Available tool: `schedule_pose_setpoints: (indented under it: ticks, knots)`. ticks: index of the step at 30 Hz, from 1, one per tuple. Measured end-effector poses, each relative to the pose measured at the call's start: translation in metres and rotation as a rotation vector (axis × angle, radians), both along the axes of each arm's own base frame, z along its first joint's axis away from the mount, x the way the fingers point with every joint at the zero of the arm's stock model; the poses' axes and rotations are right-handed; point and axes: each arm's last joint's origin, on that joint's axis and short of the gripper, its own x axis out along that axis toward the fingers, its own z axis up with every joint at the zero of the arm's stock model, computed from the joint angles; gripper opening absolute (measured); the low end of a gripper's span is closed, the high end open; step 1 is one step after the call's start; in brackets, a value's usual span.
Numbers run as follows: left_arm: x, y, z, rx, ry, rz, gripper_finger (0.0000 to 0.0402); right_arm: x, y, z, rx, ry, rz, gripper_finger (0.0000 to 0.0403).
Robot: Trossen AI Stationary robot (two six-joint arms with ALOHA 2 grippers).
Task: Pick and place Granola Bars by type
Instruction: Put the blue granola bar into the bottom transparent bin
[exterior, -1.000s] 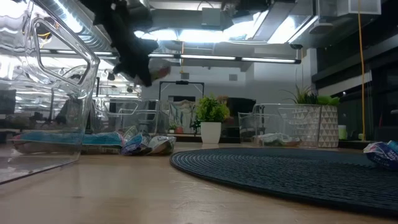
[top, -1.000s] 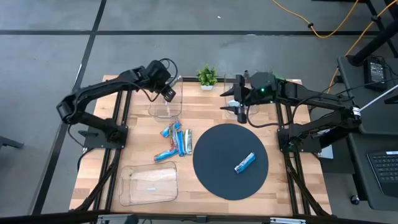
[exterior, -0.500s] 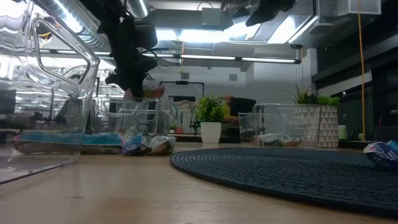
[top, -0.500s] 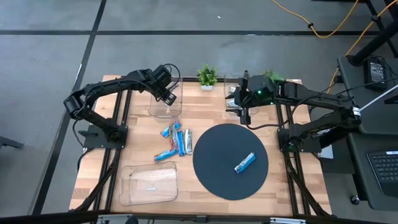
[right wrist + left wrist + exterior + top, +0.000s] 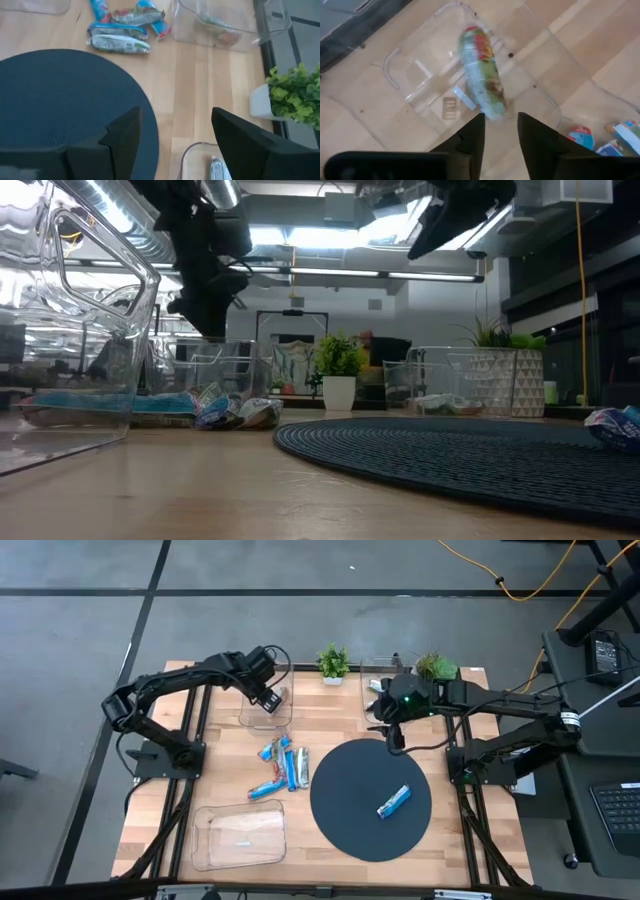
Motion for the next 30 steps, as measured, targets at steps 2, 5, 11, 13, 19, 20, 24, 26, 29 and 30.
schedule_pose_setpoints:
  ticks: [2,5,11,13,19,20,24,26,29,30]
  knots:
    - [-0.002,-0.002,0.005,0.006,-0.013,-0.001,0.0121,-0.001,0.0,-0.001,-0.002,0.009,0.004,0.0243]
    - [-0.009,-0.007,0.018,0.038,-0.059,-0.002,0.0134,-0.003,0.001,-0.002,0.002,0.033,0.007,0.0243]
    - [-0.032,-0.024,0.055,0.138,-0.19,0.008,0.0136,-0.014,0.018,-0.011,0.002,0.196,0.153,0.0243]
    - [-0.042,-0.031,0.068,0.168,-0.244,0.023,0.0132,-0.018,0.029,-0.014,0.011,0.248,0.238,0.0243]
    - [-0.068,-0.052,0.095,0.246,-0.371,0.038,0.0119,-0.032,0.069,-0.013,0.031,0.318,0.453,0.0243]
    - [-0.071,-0.055,0.098,0.258,-0.385,0.039,0.0118,-0.034,0.074,-0.014,0.034,0.328,0.478,0.0243]
    - [-0.08,-0.065,0.106,0.309,-0.417,0.029,0.0112,-0.038,0.089,-0.021,0.147,0.365,0.515,0.0243]
    - [-0.082,-0.068,0.108,0.325,-0.421,0.017,0.0111,-0.038,0.092,-0.028,0.205,0.371,0.488,0.0243]
    - [-0.084,-0.07,0.11,0.34,-0.425,0.004,0.0111,-0.035,0.092,-0.041,0.245,0.374,0.381,0.0243]
    - [-0.084,-0.07,0.11,0.343,-0.424,0.001,0.0111,-0.034,0.092,-0.045,0.255,0.371,0.352,0.0244]
